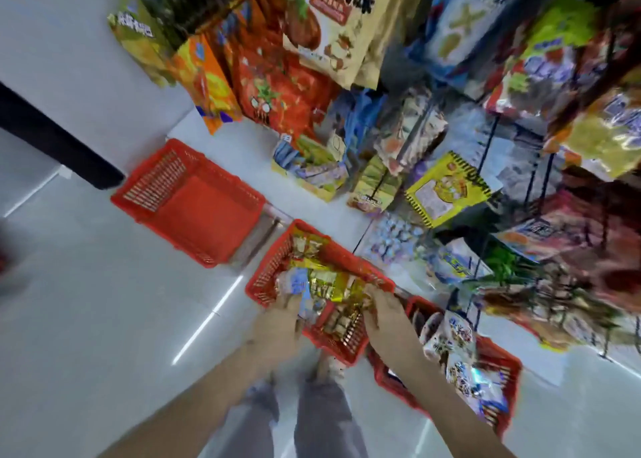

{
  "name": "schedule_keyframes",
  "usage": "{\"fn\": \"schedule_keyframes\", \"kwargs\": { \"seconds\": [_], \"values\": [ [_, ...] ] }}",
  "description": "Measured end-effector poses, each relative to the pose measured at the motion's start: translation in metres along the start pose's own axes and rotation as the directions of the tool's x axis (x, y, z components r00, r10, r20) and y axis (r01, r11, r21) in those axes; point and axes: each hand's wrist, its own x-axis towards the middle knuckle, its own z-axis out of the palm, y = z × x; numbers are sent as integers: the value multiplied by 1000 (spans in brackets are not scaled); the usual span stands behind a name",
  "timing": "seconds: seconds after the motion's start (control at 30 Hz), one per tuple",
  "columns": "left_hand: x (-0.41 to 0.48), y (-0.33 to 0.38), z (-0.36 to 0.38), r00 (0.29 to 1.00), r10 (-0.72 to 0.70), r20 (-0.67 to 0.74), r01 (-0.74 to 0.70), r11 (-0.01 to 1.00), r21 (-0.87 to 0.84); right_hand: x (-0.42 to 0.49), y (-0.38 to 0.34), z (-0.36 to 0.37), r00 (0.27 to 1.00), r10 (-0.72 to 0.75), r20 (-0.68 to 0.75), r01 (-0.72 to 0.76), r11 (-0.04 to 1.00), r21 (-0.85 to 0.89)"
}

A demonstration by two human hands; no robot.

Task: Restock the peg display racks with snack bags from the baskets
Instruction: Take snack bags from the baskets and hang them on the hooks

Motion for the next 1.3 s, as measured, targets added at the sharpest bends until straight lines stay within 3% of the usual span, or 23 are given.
{"fn": "schedule_keyframes", "kwargs": {
  "seconds": [0.07, 0.23, 0.4, 0.5, 0.63, 0.77, 0.83, 0.97, 1.07, 1.13, 1.2, 1.3],
  "values": [
    [19, -9, 35, 998, -29, 56, 33, 998, -57, 13, 49, 31, 997, 37, 73, -34, 999, -40],
    [93, -33, 149, 991, -88, 102, 82, 995, 61, 61, 165, 109, 966, 143, 217, -115, 984, -135],
    [195, -44, 263, 991, 70, 114, -87, 984, 158, 127, 238, 200, 975, 123, 186, -77, 969, -236],
    [259, -58, 318, 990, 82, 116, -116, 939, 324, 171, 269, 262, 965, 111, 239, -6, 916, -401],
    [332, -64, 377, 987, 78, 141, -137, 864, 484, 217, 302, 316, 963, 135, 231, 58, 737, -673],
    [378, -62, 412, 975, 169, 145, -222, 764, 606, 248, 323, 343, 950, 244, 194, -9, 645, -764],
    [387, -61, 423, 968, 209, 138, -249, 734, 632, 253, 322, 346, 959, 227, 168, -5, 609, -793],
    [374, -64, 407, 934, 352, 61, -303, 688, 660, 251, 305, 315, 975, 148, 165, 23, 674, -739],
    [352, -57, 360, 912, 409, -37, -318, 759, 569, 239, 283, 276, 991, -78, 111, 131, 764, -631],
    [329, -42, 314, 899, 395, -189, -292, 862, 414, 227, 264, 247, 971, -234, 55, 218, 761, -611],
    [297, -24, 264, 924, 278, -263, -252, 959, 129, 213, 242, 209, 931, -365, 32, 312, 745, -590],
    [245, 3, 190, 971, 61, -230, -122, 958, -261, 187, 201, 143, 852, -522, -29, 432, 734, -523]
  ]
}}
